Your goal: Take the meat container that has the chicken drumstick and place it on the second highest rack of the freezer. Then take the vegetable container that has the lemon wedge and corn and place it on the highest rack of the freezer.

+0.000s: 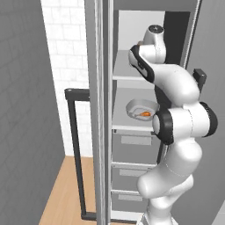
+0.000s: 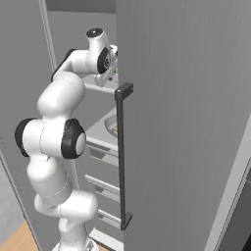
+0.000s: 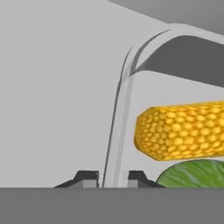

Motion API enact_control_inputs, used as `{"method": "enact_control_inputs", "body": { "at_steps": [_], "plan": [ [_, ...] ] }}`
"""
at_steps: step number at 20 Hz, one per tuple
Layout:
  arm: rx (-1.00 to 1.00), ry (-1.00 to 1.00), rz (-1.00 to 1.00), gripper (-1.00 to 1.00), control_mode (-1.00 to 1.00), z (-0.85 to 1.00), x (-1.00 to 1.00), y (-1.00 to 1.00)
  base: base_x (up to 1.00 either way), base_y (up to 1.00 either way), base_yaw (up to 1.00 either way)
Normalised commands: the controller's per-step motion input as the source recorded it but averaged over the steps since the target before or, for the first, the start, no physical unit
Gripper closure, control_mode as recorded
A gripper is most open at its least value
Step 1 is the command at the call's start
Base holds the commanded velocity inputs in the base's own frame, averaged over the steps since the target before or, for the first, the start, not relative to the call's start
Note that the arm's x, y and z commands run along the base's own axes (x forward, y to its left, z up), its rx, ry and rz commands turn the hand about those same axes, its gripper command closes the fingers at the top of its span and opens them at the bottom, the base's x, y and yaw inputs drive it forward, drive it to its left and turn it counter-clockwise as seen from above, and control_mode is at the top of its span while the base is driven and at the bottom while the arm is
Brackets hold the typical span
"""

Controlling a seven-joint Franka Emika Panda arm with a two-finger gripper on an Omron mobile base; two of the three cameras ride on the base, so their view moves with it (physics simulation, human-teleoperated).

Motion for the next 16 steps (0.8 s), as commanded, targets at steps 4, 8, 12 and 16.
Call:
{"method": "enact_control_inputs", "body": {
  "at_steps": [4,8,12,16],
  "plan": [
    [0.0,0.0,0.0,-1.0,-1.0,-0.14,0.07,0.0,0.0,0.0,0.0],
    [0.0,-0.08,0.01,-1.0,-1.0,-0.04,0.0,0.04,0.0,0.0,0.0],
    [-0.03,-0.17,0.0,-1.0,-1.0,0.0,0.0,0.03,0.0,0.0,0.0],
    [-0.03,-0.17,0.0,-1.0,-1.0,0.0,-0.01,0.11,0.0,0.0,0.0]
  ]
}}
